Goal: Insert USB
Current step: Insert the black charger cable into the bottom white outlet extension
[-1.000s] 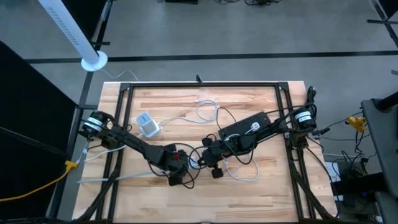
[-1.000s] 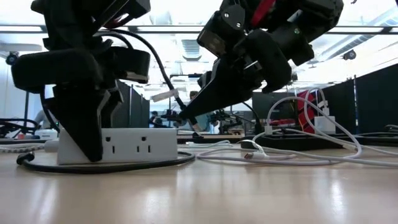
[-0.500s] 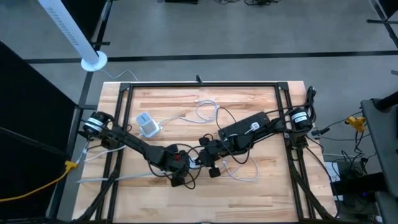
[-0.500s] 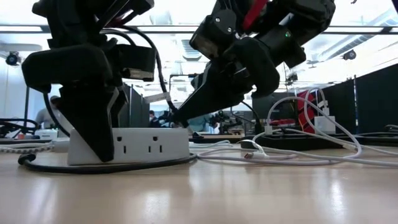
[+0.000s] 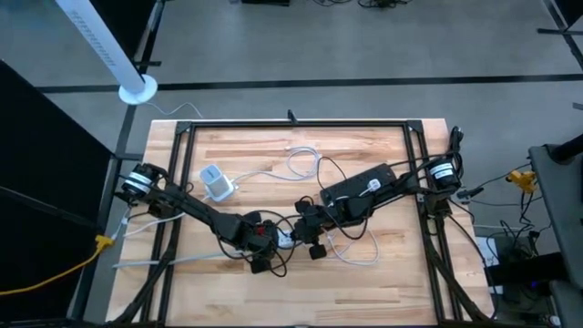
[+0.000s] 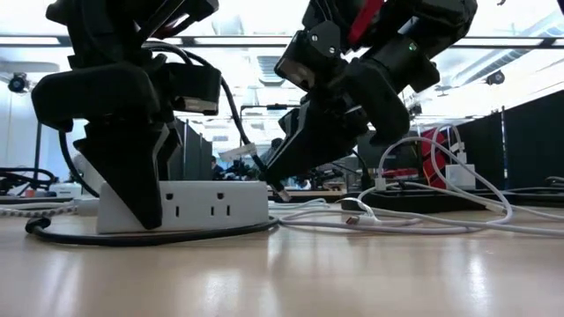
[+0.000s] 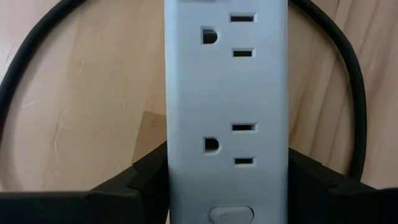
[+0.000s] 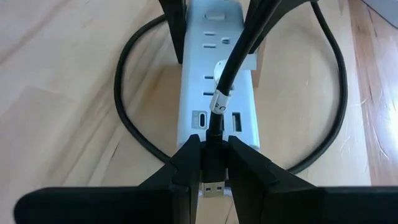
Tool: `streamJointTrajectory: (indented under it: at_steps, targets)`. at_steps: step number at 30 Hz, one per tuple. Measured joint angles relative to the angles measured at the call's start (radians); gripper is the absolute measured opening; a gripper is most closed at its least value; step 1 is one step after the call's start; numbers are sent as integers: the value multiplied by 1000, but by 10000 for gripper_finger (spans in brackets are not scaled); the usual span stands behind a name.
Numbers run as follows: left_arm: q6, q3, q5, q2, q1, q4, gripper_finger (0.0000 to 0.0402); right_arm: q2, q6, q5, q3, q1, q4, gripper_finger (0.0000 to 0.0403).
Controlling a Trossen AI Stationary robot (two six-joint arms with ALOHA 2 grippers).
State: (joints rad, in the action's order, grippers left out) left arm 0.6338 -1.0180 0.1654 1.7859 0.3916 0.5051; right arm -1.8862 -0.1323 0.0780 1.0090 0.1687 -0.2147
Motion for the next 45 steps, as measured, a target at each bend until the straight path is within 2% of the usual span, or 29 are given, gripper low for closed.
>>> streamJointTrajectory:
  at_steps: [12, 40, 45]
  targets:
    - [-42, 0, -22, 0, 0, -31, 206, 0, 6, 33, 0, 1, -43, 52]
    - [-90, 0, -14, 0, 3, -38, 206, 0, 17, 56, 3, 2, 27, 52]
    - [-103, 22, -6, -2, 7, -63, 258, 0, 19, 58, 3, 2, 29, 52]
